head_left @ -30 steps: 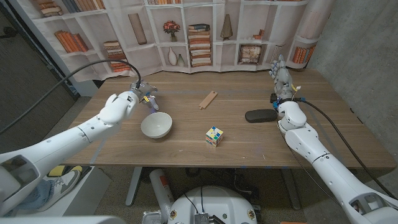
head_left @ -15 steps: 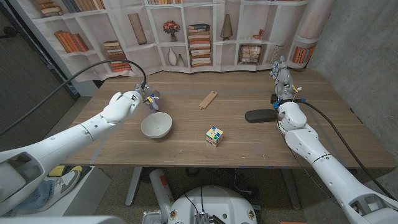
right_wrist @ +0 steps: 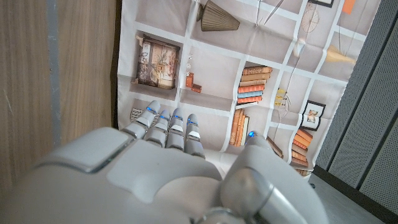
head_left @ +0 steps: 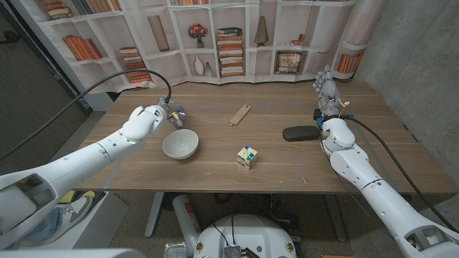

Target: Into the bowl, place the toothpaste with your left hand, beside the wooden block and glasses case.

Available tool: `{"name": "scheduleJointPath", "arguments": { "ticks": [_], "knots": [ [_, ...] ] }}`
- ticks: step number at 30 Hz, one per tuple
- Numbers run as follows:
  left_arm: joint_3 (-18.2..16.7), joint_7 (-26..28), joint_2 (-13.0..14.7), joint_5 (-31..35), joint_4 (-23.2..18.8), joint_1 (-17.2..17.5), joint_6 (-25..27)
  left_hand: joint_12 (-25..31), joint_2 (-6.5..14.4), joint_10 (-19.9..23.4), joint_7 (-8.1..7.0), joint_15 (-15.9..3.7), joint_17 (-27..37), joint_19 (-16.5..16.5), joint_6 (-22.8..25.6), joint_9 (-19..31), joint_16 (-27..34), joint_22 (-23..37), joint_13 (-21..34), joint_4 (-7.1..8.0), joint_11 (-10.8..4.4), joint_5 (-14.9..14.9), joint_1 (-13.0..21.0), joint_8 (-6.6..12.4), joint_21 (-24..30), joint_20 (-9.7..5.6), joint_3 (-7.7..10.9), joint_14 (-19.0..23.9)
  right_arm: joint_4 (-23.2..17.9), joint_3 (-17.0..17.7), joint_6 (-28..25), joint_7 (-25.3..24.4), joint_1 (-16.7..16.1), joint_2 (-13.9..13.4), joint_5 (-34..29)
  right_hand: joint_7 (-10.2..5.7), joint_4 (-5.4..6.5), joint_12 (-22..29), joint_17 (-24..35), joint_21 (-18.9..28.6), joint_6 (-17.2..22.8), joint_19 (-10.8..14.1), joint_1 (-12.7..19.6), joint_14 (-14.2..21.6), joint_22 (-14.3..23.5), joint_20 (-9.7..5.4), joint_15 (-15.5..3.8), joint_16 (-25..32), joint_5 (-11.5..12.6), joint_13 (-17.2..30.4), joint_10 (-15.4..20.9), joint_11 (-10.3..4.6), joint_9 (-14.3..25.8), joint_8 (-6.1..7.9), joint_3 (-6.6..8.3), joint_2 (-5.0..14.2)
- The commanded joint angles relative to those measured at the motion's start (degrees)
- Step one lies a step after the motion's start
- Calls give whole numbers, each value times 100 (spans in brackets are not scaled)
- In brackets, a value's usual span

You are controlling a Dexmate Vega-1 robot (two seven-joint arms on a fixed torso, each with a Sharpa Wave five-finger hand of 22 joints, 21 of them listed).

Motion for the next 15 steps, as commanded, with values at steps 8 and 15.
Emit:
{"name": "scheduleJointPath", "arguments": {
  "ticks": [8, 15],
  "knots": [
    [186, -53, -187, 82, 267, -113, 61, 25, 84, 418, -6, -725, 10, 9, 415, 13, 17, 14, 27, 71, 9, -47, 127, 108, -7, -71, -40, 121, 60, -3, -58, 0, 10, 8, 43, 0, -17, 36, 17, -39, 27, 47, 3, 43, 21, -7, -18, -13, 18, 34, 66, -4, 11, 2, -22, -42],
    [192, 119, -233, 0, 352, -92, 107, 29, 134, 727, -9, -783, 10, 30, 764, 20, 23, 12, 28, 88, 6, -74, 194, 200, -5, -100, -49, 219, 103, -14, -75, 27, 37, 9, 64, 4, -21, 33, 17, -55, 26, 54, 2, 39, 21, -6, -13, -17, 19, 34, 64, -3, 12, 1, -26, -42]
  ]
}}
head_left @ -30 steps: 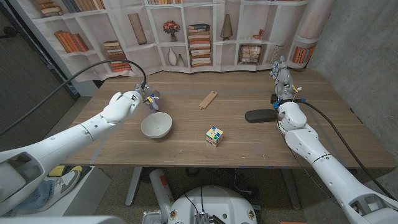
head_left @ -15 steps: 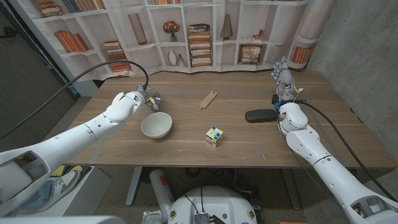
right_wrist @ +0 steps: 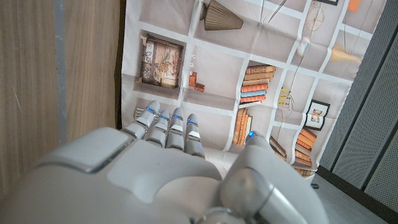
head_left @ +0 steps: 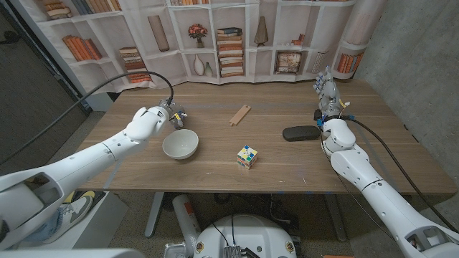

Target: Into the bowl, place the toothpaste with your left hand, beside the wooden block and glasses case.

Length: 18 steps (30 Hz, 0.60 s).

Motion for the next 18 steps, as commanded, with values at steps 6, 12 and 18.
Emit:
{"name": "scheduleJointPath", "arguments": {
  "ticks": [6, 12, 18],
  "knots": [
    [112, 241, -124, -66, 209, -9, 128, 27, 51, 567, -9, -849, 8, 67, 642, 27, 29, 7, 29, 40, -5, -54, 154, 186, 0, -140, -37, 266, 62, -18, -33, 39, 28, -4, 39, 1, -6, 32, 16, -26, 21, 60, 0, 41, 22, -5, -17, -18, 20, 35, 45, -32, 12, -2, -13, -40],
    [164, 245, -129, -39, 199, -13, 170, 2, 71, 993, -10, -869, 13, 124, 1087, 23, 37, 0, 24, 60, -11, -96, 233, 287, -5, -243, -68, 478, 86, -17, -28, 53, 19, 2, 64, -3, -7, 32, 16, -36, 19, 60, -2, 44, 22, -5, -15, -18, 20, 35, 47, -22, 12, -2, -16, -40],
    [182, 242, -135, -57, 182, -2, 216, -11, 110, 1410, -14, -889, 22, 190, 1537, 21, 45, -5, 21, 71, -11, -130, 325, 394, -7, -312, -85, 676, 106, -24, -17, 68, 16, 4, 71, 3, -9, 28, 16, -48, 20, 65, -4, 43, 23, -3, -10, -20, 20, 35, 42, -24, 12, -2, -20, -41]
  ]
}}
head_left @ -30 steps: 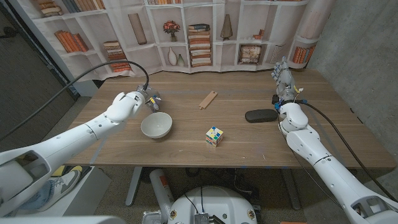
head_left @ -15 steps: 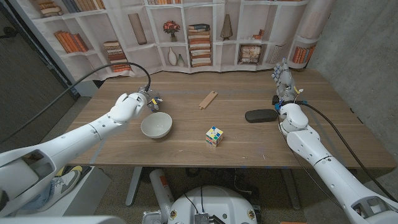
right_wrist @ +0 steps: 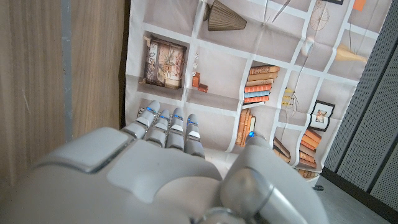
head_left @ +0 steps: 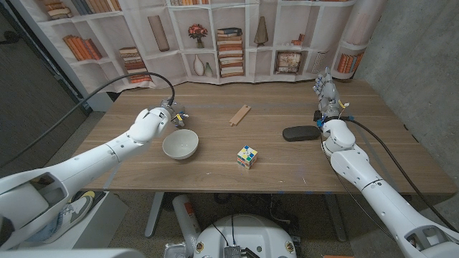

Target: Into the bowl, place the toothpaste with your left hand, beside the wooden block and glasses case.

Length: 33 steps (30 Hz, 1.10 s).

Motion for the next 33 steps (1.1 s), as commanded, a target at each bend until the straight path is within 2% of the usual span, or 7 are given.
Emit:
{"name": "scheduleJointPath", "arguments": {
  "ticks": [1, 4, 12, 17, 20, 33],
  "knots": [
    [64, 10, -30, -39, 7, 12, 97, -15, 16, 256, -277, -869, 24, 46, 554, 29, 51, 7, 20, 29, -5, -28, 119, 88, -5, -64, -40, 168, 41, -9, 15, 35, -9, 3, 31, 2, -1, 28, 15, -6, 18, 65, -4, 44, 23, -4, -10, -20, 20, 35, 32, -14, 12, -3, -13, -40],
    [41, 85, -22, -83, -25, 48, 116, -24, 51, 498, -269, -880, 23, 88, 863, 34, 45, 5, 19, 44, -4, -53, 166, 168, -8, -113, -48, 281, 50, -8, 17, 41, -9, 0, 36, 1, -2, 29, 15, -14, 20, 64, -5, 46, 24, -1, -8, -20, 20, 35, 36, -9, 13, -2, -15, -40],
    [56, 100, -38, -96, -28, 50, 151, -34, 95, 982, -278, -885, 33, 221, 1326, 28, 68, 0, 17, 65, -7, -114, 267, 261, -1, -221, -67, 570, 69, -2, 27, 62, -14, -4, 57, -3, -5, 30, 15, -34, 18, 67, -7, 47, 24, -1, -9, -22, 21, 36, 43, -16, 13, -3, -19, -36],
    [49, 217, -27, -104, -50, 78, 157, -46, 106, 1075, -276, -886, 34, 241, 1407, 25, 61, 0, 16, 71, -14, -128, 291, 272, -3, -220, -71, 613, 61, 2, 24, 59, -20, -15, 56, 0, -6, 27, 15, -43, 22, 70, -8, 49, 25, -1, -2, -22, 21, 36, 39, -8, 13, -1, -21, -35],
    [82, 98, -37, -29, -62, 26, 195, -52, 121, 1111, -274, -886, 36, 247, 1456, 26, 61, 0, 16, 75, -15, -134, 302, 283, -6, -224, -68, 638, 58, 3, 25, 59, -22, -19, 55, -4, -7, 27, 15, -50, 18, 72, -8, 49, 25, 0, -3, -23, 21, 36, 40, -16, 13, -3, -23, -34],
    [-137, 313, 53, -198, -274, 122, 295, -75, 161, 1208, -278, -891, 38, 258, 1573, 27, 47, 1, 16, 70, -17, -152, 372, 303, -13, -201, -48, 675, -29, 12, -28, 31, -49, -56, 56, -1, -11, 28, 15, -76, 23, 80, -12, 58, 26, 3, -9, -22, 21, 37, 49, -16, 13, 0, -30, -32]
  ]
}}
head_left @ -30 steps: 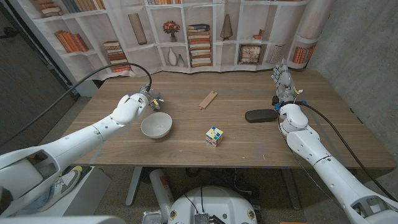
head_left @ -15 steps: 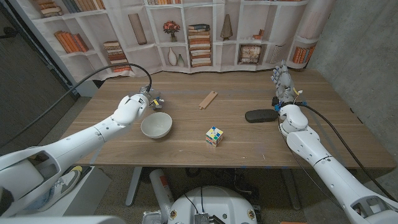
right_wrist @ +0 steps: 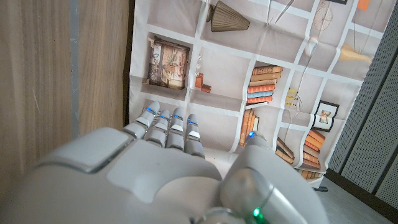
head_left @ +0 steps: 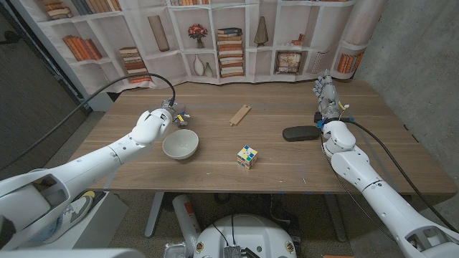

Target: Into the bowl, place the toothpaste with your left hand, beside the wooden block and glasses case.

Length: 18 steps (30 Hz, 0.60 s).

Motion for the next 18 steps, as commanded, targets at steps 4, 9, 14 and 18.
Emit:
{"name": "scheduleJointPath", "arguments": {
  "ticks": [4, 9, 14, 18],
  "knots": [
    [-216, 187, 71, -181, -189, 104, 148, -11, 7, 108, -479, -876, 26, -2, 613, 10, -2, 0, 16, 30, -2, -28, 100, 42, -16, 20, -5, 92, -88, 16, -31, -21, -39, -36, -7, -1, -5, 27, 15, -24, 19, 63, -13, 52, 26, -16, -5, -25, 21, 7, 50, -18, 14, -2, -25, -32],
    [-259, 160, 113, -156, -286, 121, 257, -16, 11, 128, -479, -872, 27, 8, 634, 10, -4, 0, 16, 33, -2, -35, 108, 44, -14, 23, -4, 98, -110, 29, 1, -17, -54, -38, -11, 7, -7, 25, 15, -35, 20, 67, -13, 58, 27, -18, -5, -24, 22, 7, 49, -13, 14, -2, -27, -31],
    [-328, 353, 128, -240, -323, 204, 285, -24, 19, 165, -479, -870, 29, 12, 670, 11, -7, 0, 16, 39, -1, -46, 122, 48, -17, 15, -1, 109, -98, 32, 17, 0, -53, -32, -2, 5, -10, 24, 14, -46, 17, 76, -13, 59, 27, -20, -2, -25, 22, 7, 49, -11, 14, -3, -30, -30],
    [-303, 276, 124, -228, -323, 180, 299, -24, 63, 273, -477, -866, 34, 53, 828, 24, 14, -1, 19, 50, -1, -66, 165, 100, -10, -7, 23, 203, -82, 32, 32, 18, -49, -26, 6, 6, -11, 22, 15, -57, 15, 78, -15, 58, 27, -27, -5, -26, 22, 7, 45, -8, 14, -4, -33, -29]
  ]
}}
